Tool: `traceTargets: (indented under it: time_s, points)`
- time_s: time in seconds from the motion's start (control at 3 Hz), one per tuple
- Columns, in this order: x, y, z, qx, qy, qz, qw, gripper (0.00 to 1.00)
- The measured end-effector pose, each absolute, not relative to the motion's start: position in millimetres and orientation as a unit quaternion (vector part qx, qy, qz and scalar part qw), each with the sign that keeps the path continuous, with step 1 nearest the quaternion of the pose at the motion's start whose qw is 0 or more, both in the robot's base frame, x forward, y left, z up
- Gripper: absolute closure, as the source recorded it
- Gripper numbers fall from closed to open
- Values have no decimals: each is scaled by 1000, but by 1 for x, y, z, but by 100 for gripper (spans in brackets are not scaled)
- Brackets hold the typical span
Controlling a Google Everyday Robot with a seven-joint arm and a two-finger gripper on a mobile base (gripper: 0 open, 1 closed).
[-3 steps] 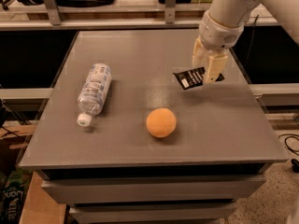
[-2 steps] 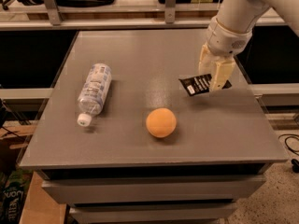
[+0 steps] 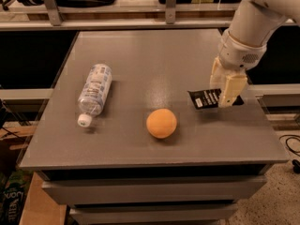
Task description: Move rxbar chocolate near orange
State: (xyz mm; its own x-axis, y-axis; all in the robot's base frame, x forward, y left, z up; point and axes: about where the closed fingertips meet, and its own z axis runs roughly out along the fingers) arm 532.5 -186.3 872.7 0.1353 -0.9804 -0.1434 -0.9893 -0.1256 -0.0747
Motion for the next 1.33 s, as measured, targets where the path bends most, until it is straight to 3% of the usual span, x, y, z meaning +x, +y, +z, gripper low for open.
traceTargets:
  time_s: [1.33]
  points:
    - [471, -170, 857, -676, 733, 48, 50, 100]
